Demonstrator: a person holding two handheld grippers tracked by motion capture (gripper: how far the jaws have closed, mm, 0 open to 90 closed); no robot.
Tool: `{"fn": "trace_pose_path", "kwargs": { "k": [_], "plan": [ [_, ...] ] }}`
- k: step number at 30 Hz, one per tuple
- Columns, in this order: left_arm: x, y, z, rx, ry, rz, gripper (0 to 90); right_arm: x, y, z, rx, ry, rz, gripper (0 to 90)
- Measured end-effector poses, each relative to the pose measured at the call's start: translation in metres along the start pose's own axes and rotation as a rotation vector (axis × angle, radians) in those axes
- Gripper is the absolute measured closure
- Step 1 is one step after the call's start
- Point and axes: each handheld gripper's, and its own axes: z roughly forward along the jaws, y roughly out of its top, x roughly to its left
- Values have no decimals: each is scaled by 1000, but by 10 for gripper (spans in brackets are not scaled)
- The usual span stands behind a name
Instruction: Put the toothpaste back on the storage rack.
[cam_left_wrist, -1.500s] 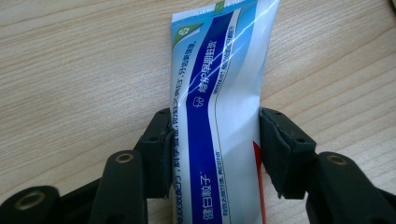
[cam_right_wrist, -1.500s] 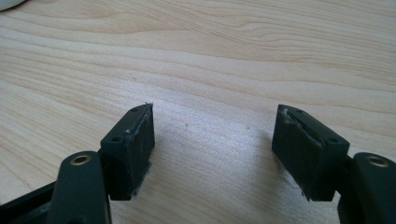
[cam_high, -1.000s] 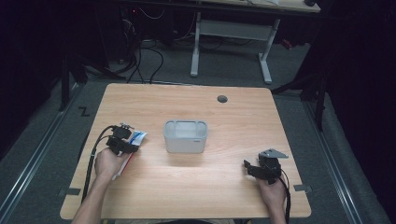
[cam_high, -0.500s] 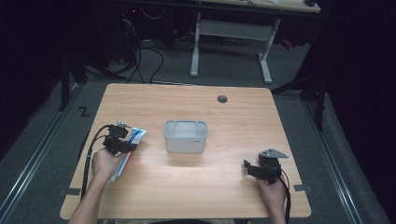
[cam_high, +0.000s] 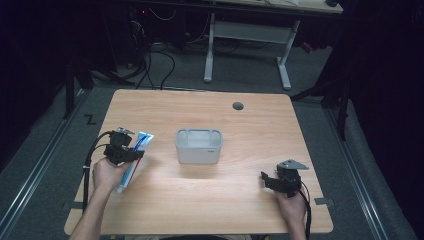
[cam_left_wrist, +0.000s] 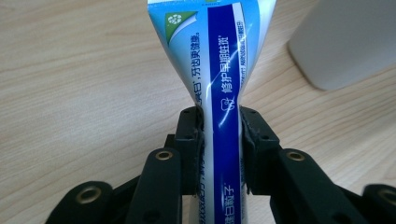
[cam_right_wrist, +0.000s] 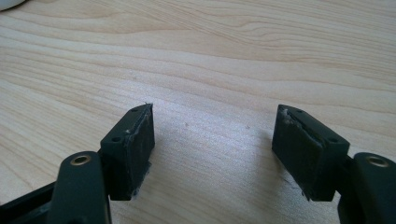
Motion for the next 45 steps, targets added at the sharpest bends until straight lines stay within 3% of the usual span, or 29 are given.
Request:
{"fn": "trace_pose_path", "kwargs": {
  "k": [9,20,29,31,37,45],
  "plan": [
    [-9,5,-16,-54,-34,18,713,0,0,0,2,0,1,298],
    [-23,14,-9,-82,-68,53,716,0,0,0,2,0,2,298],
    [-32,20,-17,-121,-101,64,717,0,0,0,1,0,0,298],
    [-36,24,-19,-138,-123,70,717,0,0,0,1,0,-2,298],
    [-45,31,-23,-162,-126,103,719,0,0,0,1,0,0,298],
    [-54,48,-33,-208,-160,116,721,0,0,0,2,0,2,298]
  ]
}}
